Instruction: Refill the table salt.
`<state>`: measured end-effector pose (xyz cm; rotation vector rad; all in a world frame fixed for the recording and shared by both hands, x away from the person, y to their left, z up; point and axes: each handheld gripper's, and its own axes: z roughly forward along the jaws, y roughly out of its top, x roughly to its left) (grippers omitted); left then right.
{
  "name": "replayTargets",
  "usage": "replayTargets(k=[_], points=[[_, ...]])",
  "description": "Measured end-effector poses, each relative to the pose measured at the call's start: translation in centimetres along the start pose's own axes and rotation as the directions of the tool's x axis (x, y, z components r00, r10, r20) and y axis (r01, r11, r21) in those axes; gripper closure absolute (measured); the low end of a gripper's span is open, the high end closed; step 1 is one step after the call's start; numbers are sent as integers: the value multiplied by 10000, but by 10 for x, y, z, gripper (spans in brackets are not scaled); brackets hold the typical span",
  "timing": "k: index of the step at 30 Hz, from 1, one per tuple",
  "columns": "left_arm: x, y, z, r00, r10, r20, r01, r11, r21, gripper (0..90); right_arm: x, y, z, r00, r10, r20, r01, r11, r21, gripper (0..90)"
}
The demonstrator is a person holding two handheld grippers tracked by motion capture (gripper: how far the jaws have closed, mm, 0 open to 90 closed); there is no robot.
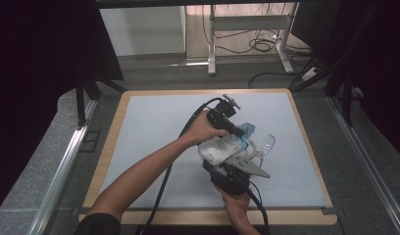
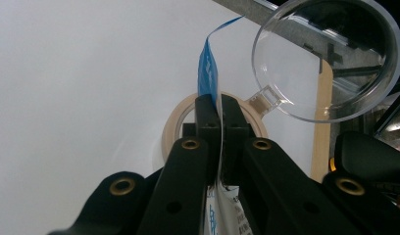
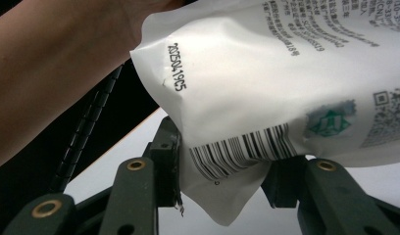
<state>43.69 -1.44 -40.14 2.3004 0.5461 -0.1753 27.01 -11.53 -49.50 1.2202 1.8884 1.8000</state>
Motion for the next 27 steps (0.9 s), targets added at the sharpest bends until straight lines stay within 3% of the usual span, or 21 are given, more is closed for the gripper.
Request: replayTargets(k=[11,27], points=[[0,0,-2,10000,-9,-7,9,10000,43,900,-1,0,-1,9996,184,-220,-186,9998,-95,576],[1,-1,-2,10000,-9,-16,9,9999,136,900,2,-1,1,9998,172,-120,-174,9998,-122,576]])
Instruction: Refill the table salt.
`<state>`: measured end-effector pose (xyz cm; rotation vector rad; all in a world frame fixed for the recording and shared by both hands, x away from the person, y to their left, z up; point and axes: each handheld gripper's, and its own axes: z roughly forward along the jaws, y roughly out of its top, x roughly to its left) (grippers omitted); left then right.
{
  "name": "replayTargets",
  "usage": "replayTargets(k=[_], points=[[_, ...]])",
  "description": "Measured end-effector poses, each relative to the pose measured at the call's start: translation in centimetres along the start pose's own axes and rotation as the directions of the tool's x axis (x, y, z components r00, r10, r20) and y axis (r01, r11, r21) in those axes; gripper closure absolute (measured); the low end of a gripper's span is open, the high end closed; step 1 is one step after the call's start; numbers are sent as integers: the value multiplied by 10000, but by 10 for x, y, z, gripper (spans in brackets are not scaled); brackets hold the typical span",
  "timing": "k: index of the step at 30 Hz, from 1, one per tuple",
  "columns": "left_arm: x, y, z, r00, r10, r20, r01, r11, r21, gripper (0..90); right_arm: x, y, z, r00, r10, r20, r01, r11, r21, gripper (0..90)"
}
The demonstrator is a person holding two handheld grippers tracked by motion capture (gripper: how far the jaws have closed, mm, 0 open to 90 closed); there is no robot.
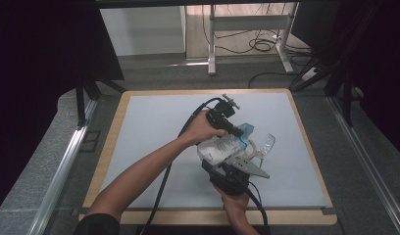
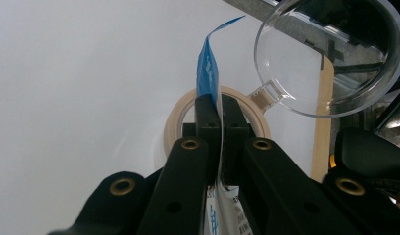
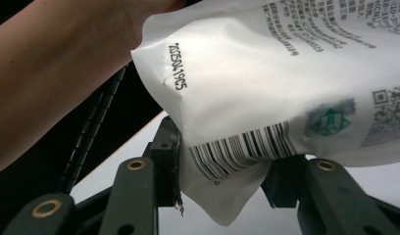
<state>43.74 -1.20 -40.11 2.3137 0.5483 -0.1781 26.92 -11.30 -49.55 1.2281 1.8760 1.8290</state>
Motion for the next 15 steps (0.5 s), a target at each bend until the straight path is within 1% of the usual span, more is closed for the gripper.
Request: replayTargets(k=[15], points=[[0,-1,-1,10000,13,-6,-13,10000,-37,900,-1,1,0,9999,-106,-76,107,9999,39,577]])
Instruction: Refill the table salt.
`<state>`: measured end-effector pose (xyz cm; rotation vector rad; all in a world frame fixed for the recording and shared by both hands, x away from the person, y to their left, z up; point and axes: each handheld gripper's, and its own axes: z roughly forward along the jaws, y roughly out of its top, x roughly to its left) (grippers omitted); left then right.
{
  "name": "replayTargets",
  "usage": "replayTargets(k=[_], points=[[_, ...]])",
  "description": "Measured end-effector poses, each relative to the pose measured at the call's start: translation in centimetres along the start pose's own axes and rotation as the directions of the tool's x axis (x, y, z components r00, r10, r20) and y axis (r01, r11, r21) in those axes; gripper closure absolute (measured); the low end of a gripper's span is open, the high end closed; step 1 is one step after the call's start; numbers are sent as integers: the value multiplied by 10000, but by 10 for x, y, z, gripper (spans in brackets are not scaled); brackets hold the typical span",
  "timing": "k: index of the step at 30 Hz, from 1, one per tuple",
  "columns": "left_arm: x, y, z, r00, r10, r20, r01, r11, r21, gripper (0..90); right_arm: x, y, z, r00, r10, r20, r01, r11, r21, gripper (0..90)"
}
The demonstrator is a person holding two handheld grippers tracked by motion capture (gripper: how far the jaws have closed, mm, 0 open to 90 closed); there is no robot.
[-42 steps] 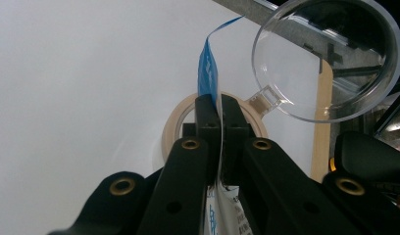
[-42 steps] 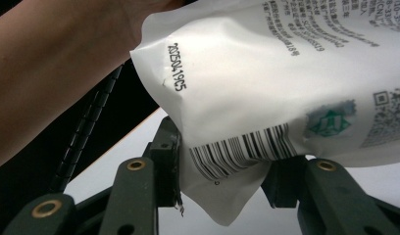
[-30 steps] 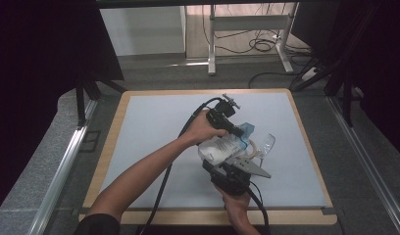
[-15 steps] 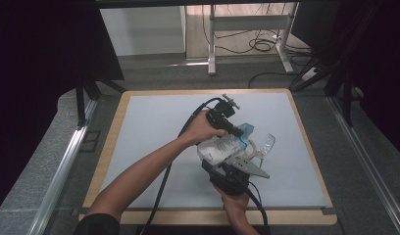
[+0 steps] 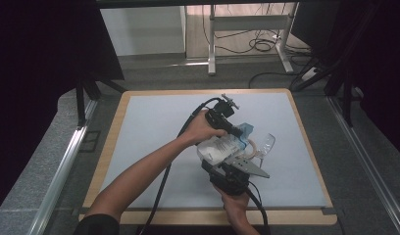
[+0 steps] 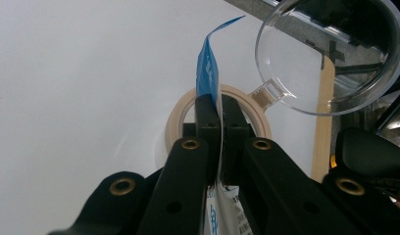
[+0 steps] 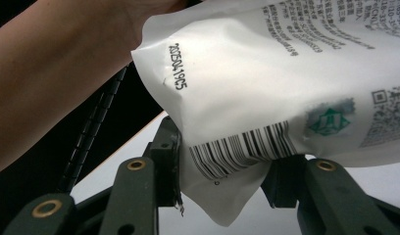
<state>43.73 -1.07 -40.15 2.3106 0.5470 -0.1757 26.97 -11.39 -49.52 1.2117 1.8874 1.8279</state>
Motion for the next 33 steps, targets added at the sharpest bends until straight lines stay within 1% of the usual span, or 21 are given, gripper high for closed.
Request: replayTargets(k=[6,12,13,18,21,24,29,33], points=[[0,0,0,10000,21,-3,-21,10000,-6,900,-1,0,0,10000,-10,-35,10,10000,-46,578],[0,1,0,10000,6,31,-6,10000,11,900,-2,0,-1,9999,83,-110,-84,9999,-86,579],[0,1,0,10000,4,44,-4,10000,18,900,-2,0,-1,9999,46,-119,-48,9999,-97,578],[1,2,2,9999,-12,161,12,10000,-13,900,-2,1,-2,9998,156,-120,-158,9998,-144,578],[1,3,2,9998,-20,203,19,10000,47,900,-2,2,-3,9997,241,-95,-243,9996,-128,578],[0,4,2,9997,15,234,-17,10000,83,900,-1,3,-4,9998,171,-31,-171,9997,-155,578],[-1,8,3,9996,88,256,-91,9999,112,900,1,5,-5,9997,250,66,-248,9995,-215,578],[-2,9,4,9997,77,219,-80,9998,163,900,0,6,-5,9997,219,118,-216,9996,-200,579]])
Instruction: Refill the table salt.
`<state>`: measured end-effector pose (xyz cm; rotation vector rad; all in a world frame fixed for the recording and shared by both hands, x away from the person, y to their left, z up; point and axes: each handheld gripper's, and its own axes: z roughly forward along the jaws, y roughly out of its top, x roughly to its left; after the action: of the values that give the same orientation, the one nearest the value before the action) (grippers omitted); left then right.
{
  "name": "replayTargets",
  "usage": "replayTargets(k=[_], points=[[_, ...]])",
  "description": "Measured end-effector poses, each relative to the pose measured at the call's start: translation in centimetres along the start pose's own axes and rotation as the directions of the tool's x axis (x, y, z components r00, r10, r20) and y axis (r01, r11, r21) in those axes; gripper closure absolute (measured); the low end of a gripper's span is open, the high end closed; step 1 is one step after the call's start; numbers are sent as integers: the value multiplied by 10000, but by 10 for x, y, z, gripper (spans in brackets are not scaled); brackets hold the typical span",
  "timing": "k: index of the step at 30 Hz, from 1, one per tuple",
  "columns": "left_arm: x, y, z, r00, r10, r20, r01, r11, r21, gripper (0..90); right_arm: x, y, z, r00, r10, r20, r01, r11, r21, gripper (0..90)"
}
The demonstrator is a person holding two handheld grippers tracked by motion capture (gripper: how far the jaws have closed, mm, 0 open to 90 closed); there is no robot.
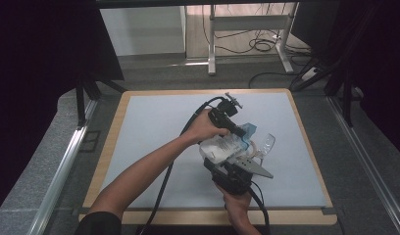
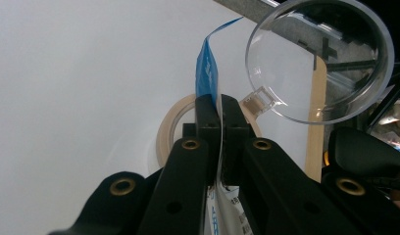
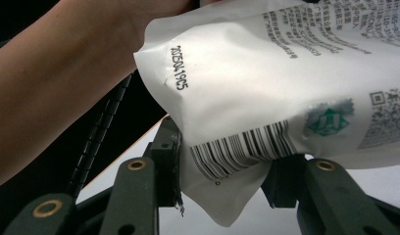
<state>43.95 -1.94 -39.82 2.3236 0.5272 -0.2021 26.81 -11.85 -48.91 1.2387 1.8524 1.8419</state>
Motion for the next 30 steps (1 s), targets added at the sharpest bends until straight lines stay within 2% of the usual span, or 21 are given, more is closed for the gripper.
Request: replayTargets(k=[30], points=[[0,-4,0,9999,-43,-138,41,10000,-76,900,0,-3,3,9998,-197,58,197,9998,83,584]])
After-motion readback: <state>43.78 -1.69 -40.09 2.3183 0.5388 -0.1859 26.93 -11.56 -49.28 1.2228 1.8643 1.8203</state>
